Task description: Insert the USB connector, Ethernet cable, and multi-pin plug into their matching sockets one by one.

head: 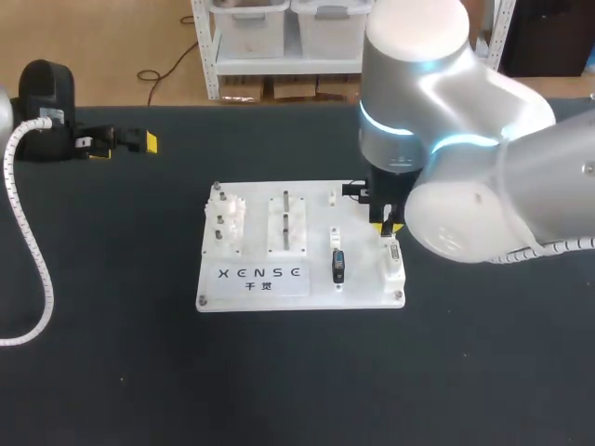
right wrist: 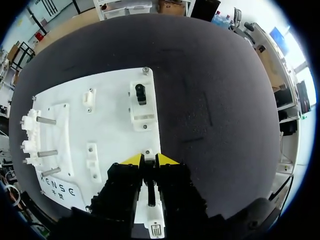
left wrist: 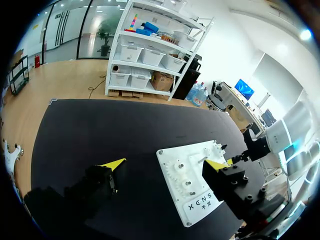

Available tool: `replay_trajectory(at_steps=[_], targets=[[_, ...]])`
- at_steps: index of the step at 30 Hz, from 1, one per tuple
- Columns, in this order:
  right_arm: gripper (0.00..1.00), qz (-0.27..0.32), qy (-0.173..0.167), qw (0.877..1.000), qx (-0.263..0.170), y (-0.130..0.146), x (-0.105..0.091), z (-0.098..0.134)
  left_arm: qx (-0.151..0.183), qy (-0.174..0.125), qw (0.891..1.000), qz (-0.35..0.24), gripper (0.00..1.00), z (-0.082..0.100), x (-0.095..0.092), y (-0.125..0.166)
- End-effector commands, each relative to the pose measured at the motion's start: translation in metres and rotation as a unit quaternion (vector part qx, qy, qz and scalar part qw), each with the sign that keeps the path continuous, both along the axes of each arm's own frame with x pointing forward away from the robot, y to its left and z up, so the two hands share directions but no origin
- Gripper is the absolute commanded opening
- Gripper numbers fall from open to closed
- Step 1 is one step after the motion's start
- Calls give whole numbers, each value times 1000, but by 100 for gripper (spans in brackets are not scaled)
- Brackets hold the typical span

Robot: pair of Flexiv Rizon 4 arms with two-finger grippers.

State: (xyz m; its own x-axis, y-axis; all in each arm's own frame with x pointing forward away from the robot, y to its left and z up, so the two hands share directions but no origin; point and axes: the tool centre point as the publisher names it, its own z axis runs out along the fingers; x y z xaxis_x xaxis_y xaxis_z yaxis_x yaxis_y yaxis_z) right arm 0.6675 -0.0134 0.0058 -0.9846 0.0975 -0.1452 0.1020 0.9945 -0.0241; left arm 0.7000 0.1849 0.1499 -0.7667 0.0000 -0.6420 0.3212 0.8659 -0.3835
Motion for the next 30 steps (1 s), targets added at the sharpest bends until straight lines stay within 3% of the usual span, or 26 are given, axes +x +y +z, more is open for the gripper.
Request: replay_trajectory(at_steps=[1,7,8,9,10,11,21,25,30], targets=[[0,-6,6,1000,-5,-3,-1,-20,0,0,1000,0,100,0,0,0],[0,-9,-2,1000,1,-1,4,-15,0,0,1000,0,100,0,0,0],[8,-8,-9,1000,3,-1,5,-11,0,0,1000,0,100,0,0,0],[26,-6,-14,1000,2,0,5,-7,0,0,1000,0,100,0,0,0],[54,-5,-19,1000,1,1,6,-3,0,0,1000,0,100,0,0,0],[99,-3,-25,1000,4,2,6,1,0,0,1000,0,100,0,0,0],[100,43,-105,993,-8,43,-4,51,0,0,1000,0,100,0,0,0],[100,55,-102,993,-1,59,-15,56,0,0,1000,0,100,0,0,0],[100,67,-71,995,7,70,-32,48,0,0,1000,0,100,0,0,0]])
